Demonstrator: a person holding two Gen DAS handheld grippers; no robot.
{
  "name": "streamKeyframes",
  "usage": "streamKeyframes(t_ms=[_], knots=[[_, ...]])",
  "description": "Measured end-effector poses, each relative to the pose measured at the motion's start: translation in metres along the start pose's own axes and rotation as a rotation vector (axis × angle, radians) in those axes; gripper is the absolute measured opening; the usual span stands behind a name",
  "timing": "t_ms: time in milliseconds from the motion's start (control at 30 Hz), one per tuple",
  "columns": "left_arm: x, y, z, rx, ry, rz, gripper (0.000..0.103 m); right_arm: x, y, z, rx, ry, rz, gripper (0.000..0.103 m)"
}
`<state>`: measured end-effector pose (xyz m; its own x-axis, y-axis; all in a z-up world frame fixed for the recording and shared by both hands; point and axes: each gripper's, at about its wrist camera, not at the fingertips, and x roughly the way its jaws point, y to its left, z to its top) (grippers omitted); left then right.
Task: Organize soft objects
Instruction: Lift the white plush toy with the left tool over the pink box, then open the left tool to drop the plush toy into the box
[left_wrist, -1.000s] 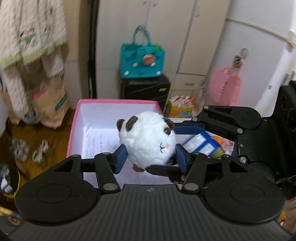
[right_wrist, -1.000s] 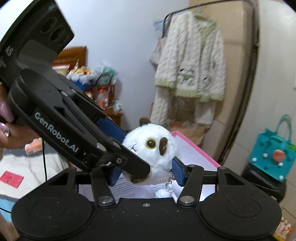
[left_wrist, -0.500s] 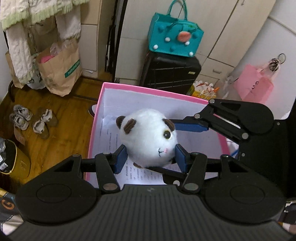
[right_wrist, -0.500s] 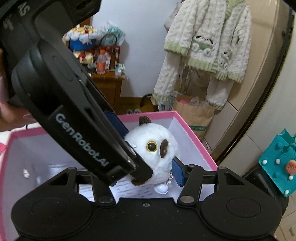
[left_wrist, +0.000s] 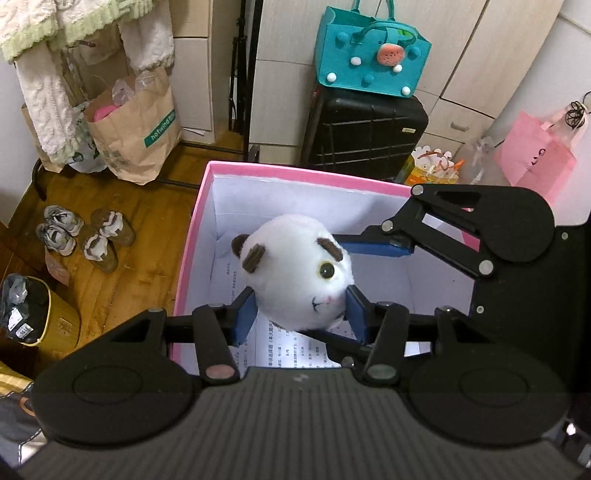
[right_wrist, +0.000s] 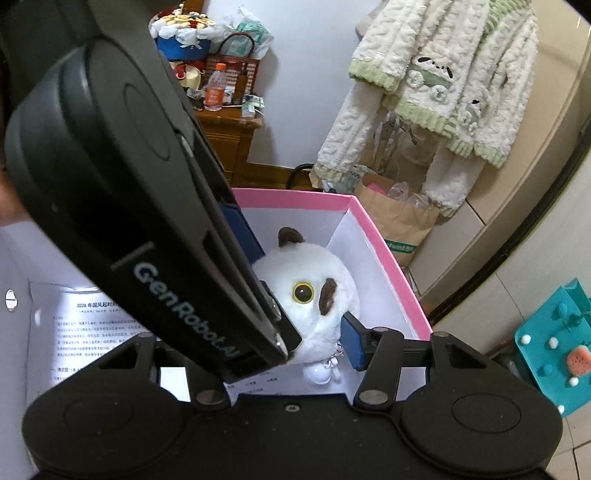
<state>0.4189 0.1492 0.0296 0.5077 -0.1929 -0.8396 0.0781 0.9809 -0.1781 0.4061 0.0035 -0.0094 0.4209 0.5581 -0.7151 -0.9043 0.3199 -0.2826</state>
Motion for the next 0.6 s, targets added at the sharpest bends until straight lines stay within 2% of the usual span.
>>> streamKeyframes(t_ms=[167,267,367,600], knots=[[-0.001,-0.007,-0.004,0.039,0.012,0.025,0.05,0.0,0.002,-0.004,-0.083,0.019,0.025,0.058],[-0.002,-0.017,-0.012,0.107,0.016,0.039,0.048,0.003,0.005,-0.007,-0.121,0.032,0.038,0.059],[-0.004,-0.022,-0.019,0.14,-0.007,0.054,0.047,0.002,0.005,-0.007,-0.149,0.032,0.06,0.06],[-0.01,-0.03,-0.025,0.195,-0.042,0.079,0.046,-0.012,0.008,-0.013,-0.169,-0.016,0.011,0.068]])
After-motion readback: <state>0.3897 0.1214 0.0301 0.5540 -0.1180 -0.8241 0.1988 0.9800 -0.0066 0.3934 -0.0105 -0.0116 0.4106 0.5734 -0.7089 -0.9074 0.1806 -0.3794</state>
